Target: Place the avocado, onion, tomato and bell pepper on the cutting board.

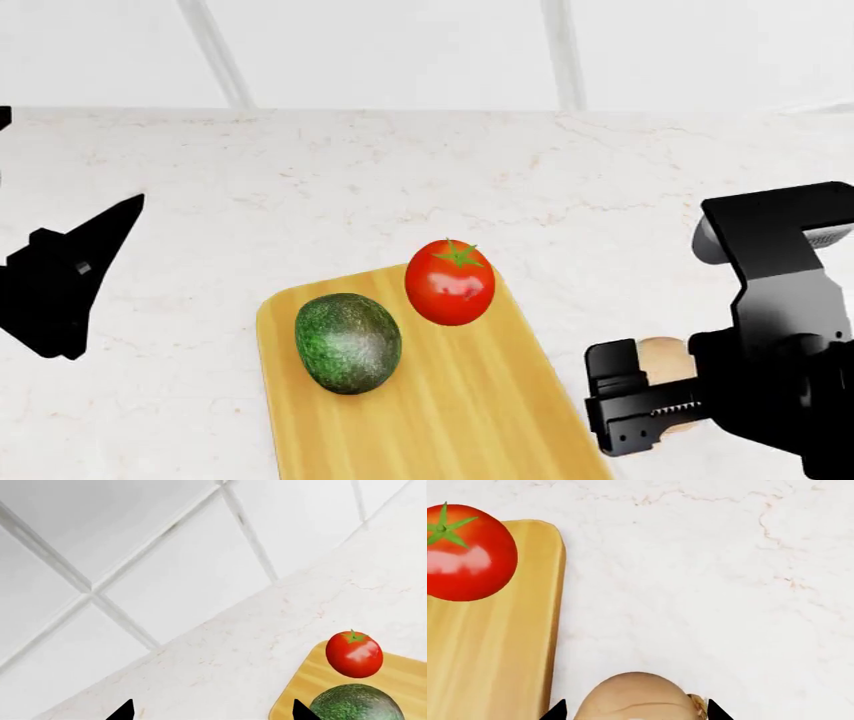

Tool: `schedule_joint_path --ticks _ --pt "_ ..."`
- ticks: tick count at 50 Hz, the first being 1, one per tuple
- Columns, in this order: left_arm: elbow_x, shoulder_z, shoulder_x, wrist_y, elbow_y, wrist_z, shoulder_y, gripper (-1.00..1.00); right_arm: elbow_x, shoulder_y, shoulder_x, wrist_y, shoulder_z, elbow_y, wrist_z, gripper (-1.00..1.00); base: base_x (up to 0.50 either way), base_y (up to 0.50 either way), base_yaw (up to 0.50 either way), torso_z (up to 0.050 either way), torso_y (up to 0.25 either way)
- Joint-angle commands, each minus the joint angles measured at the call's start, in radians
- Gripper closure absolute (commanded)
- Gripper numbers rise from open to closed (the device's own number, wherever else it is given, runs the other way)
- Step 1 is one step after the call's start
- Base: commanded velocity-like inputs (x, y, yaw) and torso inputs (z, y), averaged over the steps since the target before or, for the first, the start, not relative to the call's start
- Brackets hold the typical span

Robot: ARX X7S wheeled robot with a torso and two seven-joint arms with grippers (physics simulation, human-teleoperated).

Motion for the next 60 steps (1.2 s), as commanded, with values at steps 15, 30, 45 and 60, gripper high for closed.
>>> schedule_joint_path --ticks 15,30,45,60 --pt "-0.008 -0.004 -0.006 0.004 0.005 -0.004 -0.008 -1.0 0.031 -0.006 0.031 -0.005 0.004 -0.026 0.043 1.0 0.0 0.0 0.0 0.0 0.0" --pt "-0.018 -0.006 -0.007 0.002 0.005 -0.007 -0.022 -1.0 0.184 0.154 0.047 0.111 0.02 -0.109 0.174 1.0 0.0 0.0 0.0 0.0 0.0" --pt "-0.021 -0.005 -0.01 0.003 0.004 -0.009 -0.023 -1.0 0.19 0.16 -0.016 0.113 0.008 -0.167 0.154 1.0 0.0 0.0 0.0 0.0 0.0" --pt "-0.019 -0.003 -0.013 0.007 0.005 -0.009 -0.019 -1.0 0.072 0.122 -0.085 0.081 -0.014 -0.152 0.048 1.0 0.0 0.0 0.0 0.0 0.0"
